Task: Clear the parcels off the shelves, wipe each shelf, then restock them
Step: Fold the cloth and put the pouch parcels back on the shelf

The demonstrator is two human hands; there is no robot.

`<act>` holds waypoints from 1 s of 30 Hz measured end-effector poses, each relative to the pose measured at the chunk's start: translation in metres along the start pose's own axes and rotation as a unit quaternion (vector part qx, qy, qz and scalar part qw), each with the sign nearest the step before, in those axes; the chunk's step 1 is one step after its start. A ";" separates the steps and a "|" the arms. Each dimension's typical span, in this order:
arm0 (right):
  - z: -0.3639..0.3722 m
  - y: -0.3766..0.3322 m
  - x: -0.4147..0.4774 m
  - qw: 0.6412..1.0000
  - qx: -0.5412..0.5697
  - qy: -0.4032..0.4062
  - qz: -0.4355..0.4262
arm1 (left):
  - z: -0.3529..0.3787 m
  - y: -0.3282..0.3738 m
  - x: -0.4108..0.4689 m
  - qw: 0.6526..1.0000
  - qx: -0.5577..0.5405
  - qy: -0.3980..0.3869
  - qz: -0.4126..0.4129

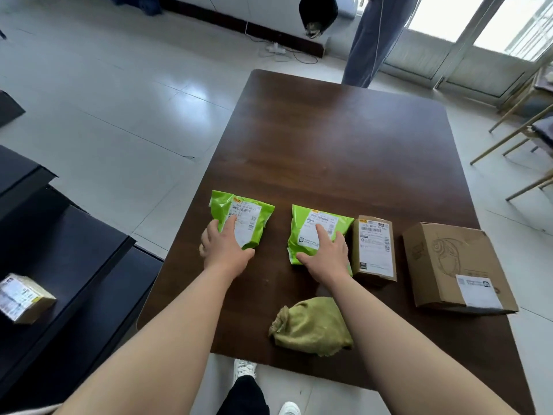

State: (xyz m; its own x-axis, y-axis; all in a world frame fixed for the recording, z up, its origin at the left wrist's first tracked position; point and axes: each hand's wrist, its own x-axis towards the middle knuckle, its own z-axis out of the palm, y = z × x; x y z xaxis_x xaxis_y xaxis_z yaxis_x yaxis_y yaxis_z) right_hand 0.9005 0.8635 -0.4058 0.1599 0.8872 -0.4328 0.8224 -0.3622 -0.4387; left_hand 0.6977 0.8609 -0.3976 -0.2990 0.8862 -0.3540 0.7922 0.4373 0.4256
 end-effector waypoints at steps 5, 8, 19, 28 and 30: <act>0.019 -0.009 0.025 0.997 -0.064 -0.001 0.044 | 0.011 -0.007 0.034 0.998 0.052 -0.045 -0.013; 0.029 -0.010 0.038 0.993 -0.097 -0.002 0.064 | 0.020 -0.010 0.051 0.995 0.067 -0.067 -0.011; 0.047 -0.013 0.051 0.990 -0.105 0.041 0.082 | 0.036 -0.018 0.066 0.998 0.038 -0.034 0.028; 0.038 -0.019 0.045 0.995 0.024 0.089 0.037 | 0.019 -0.020 0.066 1.000 0.007 -0.008 0.024; 0.035 -0.023 0.042 0.995 0.030 0.091 0.025 | 0.012 -0.021 0.063 1.000 -0.006 0.003 0.013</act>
State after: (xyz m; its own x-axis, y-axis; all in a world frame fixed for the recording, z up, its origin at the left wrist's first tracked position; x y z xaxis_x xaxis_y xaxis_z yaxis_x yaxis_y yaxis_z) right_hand 0.8697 0.8993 -0.4415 0.3008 0.9026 -0.3080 0.7781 -0.4190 -0.4679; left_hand 0.6683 0.9056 -0.4386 -0.2807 0.8983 -0.3380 0.7937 0.4153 0.4446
